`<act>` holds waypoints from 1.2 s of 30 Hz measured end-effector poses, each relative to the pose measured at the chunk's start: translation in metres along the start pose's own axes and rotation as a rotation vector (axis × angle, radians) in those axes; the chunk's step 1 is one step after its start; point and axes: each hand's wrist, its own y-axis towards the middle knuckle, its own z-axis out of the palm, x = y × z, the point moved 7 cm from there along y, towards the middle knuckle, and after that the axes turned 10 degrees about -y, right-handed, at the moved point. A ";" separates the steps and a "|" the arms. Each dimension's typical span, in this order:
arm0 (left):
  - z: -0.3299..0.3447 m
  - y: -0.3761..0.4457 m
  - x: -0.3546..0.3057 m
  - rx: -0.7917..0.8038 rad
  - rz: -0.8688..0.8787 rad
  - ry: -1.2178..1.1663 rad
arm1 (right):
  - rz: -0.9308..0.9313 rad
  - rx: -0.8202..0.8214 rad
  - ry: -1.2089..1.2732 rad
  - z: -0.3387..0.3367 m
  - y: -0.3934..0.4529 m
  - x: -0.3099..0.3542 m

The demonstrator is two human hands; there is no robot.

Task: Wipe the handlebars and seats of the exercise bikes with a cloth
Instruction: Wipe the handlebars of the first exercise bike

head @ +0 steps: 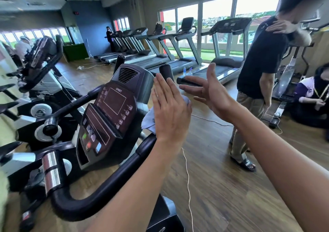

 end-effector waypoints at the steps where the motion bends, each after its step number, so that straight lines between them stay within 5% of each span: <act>1: -0.001 0.006 0.002 -0.012 -0.025 -0.014 | -0.001 -0.002 0.008 -0.002 0.001 -0.001; 13: -0.008 0.083 0.015 0.005 -0.099 -0.123 | -0.004 -0.019 0.064 -0.001 -0.001 -0.006; 22: -0.007 0.022 0.008 0.202 -0.051 0.047 | -0.016 -0.088 0.048 0.010 -0.028 -0.010; 30: -0.110 0.003 0.083 0.267 0.017 -0.422 | -0.110 -0.217 -0.101 0.018 -0.032 0.010; 36: -0.077 -0.060 0.072 0.506 0.122 -0.183 | -0.346 -0.253 -0.469 0.060 -0.039 0.025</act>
